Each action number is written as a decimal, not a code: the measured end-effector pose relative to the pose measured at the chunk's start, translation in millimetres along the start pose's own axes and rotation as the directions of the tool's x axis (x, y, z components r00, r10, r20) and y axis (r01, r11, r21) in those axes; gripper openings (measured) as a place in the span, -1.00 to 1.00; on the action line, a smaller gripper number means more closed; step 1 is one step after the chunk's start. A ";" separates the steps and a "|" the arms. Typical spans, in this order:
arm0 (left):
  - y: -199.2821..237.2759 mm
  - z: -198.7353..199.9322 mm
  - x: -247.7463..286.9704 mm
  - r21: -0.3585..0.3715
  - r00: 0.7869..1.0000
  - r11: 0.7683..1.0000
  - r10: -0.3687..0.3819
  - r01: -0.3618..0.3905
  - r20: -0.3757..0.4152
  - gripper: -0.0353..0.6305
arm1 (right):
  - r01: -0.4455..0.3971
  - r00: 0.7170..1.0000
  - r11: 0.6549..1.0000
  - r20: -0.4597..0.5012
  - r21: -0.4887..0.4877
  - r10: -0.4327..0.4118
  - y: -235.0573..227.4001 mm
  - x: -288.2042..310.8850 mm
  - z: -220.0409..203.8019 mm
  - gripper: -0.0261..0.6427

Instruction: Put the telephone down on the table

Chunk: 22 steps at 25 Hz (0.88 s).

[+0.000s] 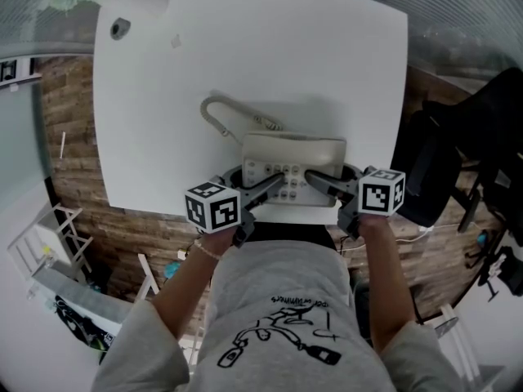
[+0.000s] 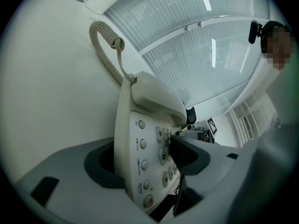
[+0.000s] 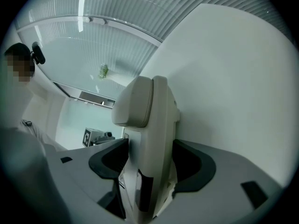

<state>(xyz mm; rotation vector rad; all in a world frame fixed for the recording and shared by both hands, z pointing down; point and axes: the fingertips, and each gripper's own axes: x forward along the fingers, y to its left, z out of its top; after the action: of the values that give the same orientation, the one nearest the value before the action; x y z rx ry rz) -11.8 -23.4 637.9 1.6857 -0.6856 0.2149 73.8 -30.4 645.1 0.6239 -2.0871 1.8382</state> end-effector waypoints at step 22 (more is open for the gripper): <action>8.1 1.0 -7.5 0.071 0.987 0.985 0.158 -0.159 0.017 0.10 | 0.038 0.999 0.999 0.000 -0.007 -0.038 -1.5 1.7 -1.4 -0.01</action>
<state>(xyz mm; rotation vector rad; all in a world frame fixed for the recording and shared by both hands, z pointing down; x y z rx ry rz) -22.5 -22.7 640.6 1.7028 -0.8297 0.3463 73.0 -29.3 647.4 0.6574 -2.0663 1.8095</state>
